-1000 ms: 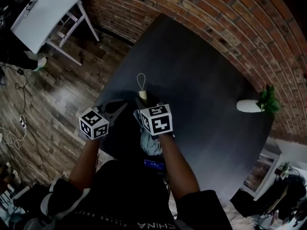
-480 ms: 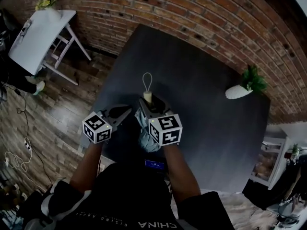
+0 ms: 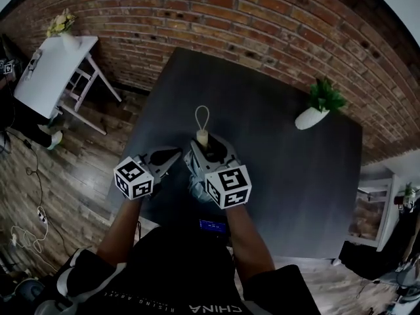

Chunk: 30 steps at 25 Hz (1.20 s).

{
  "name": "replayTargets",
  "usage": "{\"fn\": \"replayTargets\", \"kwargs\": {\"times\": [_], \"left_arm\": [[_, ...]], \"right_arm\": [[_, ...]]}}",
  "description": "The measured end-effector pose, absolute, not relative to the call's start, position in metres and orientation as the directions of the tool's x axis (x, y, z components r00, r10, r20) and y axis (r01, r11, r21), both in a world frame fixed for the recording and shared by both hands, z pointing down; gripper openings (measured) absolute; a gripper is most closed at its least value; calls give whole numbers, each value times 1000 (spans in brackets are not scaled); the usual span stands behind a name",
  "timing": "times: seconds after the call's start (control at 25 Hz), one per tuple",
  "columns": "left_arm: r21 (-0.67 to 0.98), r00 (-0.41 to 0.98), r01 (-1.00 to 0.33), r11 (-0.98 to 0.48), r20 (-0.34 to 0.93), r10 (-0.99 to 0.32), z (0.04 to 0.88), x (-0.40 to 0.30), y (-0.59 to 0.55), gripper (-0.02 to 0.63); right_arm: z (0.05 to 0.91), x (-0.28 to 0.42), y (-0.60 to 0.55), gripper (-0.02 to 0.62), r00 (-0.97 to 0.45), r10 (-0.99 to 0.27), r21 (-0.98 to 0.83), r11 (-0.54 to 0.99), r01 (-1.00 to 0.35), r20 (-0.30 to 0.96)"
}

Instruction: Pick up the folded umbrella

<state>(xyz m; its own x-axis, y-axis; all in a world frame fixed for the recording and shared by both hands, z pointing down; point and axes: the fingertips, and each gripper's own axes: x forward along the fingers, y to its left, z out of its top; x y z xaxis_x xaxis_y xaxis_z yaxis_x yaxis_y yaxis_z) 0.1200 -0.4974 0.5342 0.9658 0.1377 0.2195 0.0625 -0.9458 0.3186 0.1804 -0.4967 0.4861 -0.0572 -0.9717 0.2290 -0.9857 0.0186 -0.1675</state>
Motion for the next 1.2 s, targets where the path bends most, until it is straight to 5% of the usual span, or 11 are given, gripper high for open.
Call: {"fn": "replayTargets", "kwargs": {"times": [1.2], "left_arm": [[203,982,113,-973,128,141,462,141,-475,3]], "right_arm": [[404,220,-461,147,7,-991,-49,-13,-999,133]]}}
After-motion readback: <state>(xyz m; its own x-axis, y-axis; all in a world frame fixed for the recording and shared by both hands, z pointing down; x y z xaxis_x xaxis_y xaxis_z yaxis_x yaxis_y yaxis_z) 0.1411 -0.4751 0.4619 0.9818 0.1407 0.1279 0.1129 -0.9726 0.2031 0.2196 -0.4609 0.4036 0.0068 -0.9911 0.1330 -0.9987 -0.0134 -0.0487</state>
